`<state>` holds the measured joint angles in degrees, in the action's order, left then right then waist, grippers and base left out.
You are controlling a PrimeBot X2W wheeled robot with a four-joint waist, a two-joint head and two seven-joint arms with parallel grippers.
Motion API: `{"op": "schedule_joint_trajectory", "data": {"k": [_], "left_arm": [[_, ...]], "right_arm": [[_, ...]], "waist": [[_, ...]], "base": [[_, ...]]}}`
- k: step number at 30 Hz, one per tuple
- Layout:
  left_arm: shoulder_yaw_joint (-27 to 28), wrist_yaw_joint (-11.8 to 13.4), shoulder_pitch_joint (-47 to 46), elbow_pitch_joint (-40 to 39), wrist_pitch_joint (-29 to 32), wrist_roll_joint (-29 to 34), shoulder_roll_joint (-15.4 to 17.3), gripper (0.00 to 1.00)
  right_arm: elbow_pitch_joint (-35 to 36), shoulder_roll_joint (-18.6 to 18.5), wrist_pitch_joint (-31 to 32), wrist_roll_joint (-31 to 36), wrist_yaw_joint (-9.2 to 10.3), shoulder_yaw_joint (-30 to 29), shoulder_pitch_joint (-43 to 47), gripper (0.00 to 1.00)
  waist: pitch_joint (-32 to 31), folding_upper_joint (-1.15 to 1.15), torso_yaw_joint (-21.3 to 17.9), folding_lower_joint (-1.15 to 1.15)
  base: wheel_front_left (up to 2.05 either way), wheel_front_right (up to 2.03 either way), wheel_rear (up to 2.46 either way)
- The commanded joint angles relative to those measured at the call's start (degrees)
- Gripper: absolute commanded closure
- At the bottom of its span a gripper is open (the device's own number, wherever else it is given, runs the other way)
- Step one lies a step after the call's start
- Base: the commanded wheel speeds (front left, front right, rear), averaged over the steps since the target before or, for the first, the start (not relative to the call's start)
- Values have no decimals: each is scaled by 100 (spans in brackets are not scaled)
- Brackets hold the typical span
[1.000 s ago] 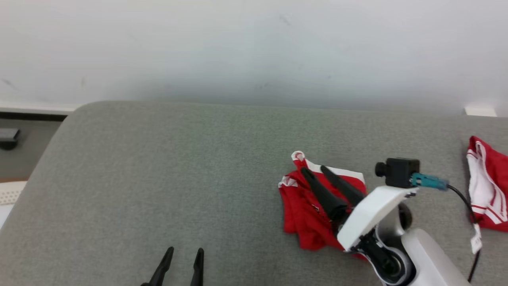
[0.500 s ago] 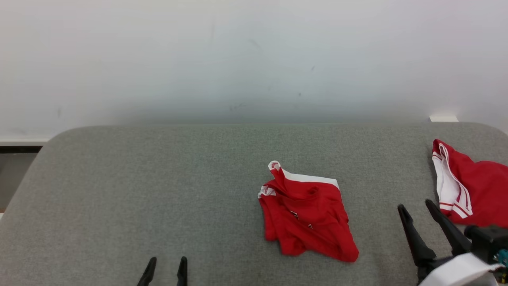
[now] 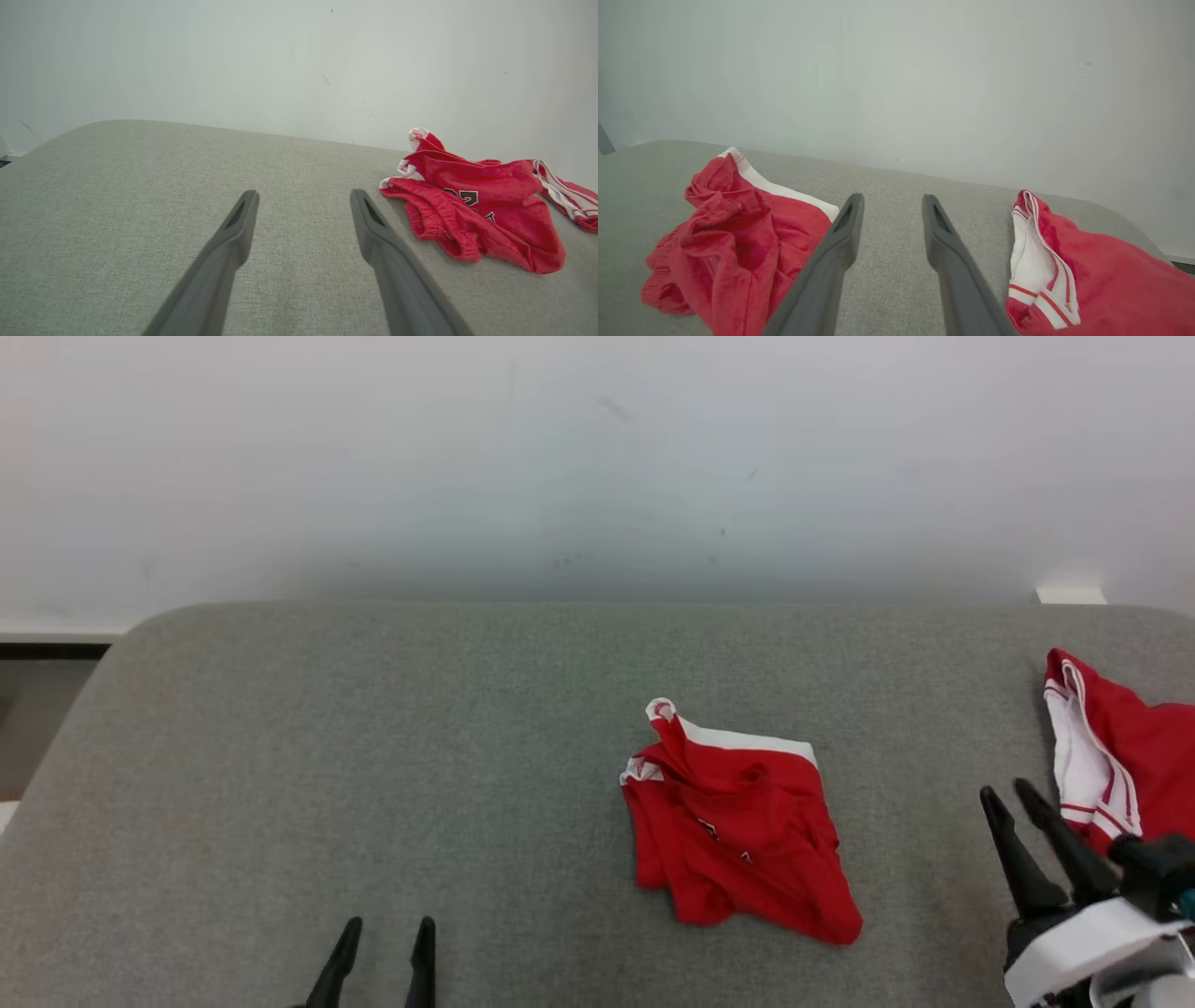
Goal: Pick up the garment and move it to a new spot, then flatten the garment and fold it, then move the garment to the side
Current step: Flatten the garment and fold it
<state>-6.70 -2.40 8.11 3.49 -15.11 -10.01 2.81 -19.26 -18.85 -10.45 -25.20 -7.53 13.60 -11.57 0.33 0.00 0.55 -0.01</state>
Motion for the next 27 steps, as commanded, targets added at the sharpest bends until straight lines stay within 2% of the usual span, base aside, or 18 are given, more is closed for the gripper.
{"op": "schedule_joint_trajectory", "data": {"k": [1,7,12,17,27], "left_arm": [[32,-42,-157,-7,-2,115,20,0],[-16,-113,-490,35,-1,27,20,0],[-134,-90,-642,92,-1,-72,19,0],[-170,-53,-667,112,-1,-127,20,0],[-90,-26,-750,114,-1,-162,20,0]], "right_arm": [[-58,-126,130,-128,10,241,-311,100],[-444,-375,453,-486,10,1305,-1276,100],[-1027,-506,545,-812,11,2046,-1766,100],[-1496,-602,462,-1172,11,2523,-1954,100],[-1716,-732,473,-1703,11,3424,-2225,100]], "waist": [[218,0,120,1],[650,0,453,1],[837,0,717,1],[896,0,880,1],[979,0,940,1]], "base": [[0,0,0],[0,0,0],[0,0,0],[0,0,0],[0,0,0]]}}
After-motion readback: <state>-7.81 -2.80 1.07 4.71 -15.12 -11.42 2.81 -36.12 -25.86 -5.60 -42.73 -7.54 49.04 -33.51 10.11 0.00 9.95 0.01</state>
